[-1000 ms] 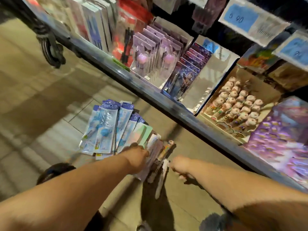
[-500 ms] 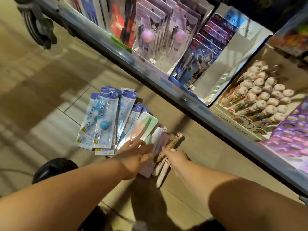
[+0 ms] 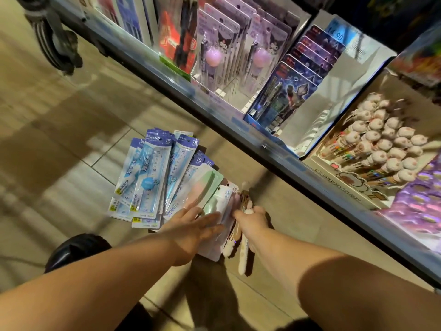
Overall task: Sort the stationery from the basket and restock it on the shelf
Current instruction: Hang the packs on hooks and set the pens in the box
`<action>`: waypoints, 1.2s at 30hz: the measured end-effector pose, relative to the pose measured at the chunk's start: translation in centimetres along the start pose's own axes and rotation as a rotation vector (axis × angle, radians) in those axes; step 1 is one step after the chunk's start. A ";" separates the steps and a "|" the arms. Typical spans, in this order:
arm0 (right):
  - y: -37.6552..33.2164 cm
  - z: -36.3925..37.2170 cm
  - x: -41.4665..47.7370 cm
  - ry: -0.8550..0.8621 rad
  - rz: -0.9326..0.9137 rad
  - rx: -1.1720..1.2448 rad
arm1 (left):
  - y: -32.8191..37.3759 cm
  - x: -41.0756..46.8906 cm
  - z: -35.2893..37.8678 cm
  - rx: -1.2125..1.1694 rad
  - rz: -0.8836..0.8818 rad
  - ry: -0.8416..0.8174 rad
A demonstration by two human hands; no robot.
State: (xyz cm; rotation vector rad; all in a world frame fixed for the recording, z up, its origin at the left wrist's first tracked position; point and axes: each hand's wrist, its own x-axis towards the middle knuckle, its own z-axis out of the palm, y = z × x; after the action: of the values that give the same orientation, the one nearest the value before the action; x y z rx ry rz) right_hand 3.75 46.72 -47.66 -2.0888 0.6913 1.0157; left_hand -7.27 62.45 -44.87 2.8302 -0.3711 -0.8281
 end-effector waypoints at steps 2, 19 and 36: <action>-0.3 0.0 0.1 -0.040 -0.013 -0.009 | 0.0 -0.1 0.0 0.032 -0.005 -0.007; -1.6 -0.5 0.6 -0.116 0.013 0.048 | -0.9 -1.4 -0.8 -0.050 -0.054 -0.106; -3.1 -0.6 0.4 -0.219 -0.005 0.003 | -0.7 -1.2 -0.2 -0.096 -0.057 -0.077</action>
State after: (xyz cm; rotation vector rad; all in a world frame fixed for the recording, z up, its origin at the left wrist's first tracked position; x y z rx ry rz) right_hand 6.44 48.09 -46.59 -1.9384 0.5754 1.2175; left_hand -8.04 63.49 -44.23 2.7381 -0.2544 -0.9423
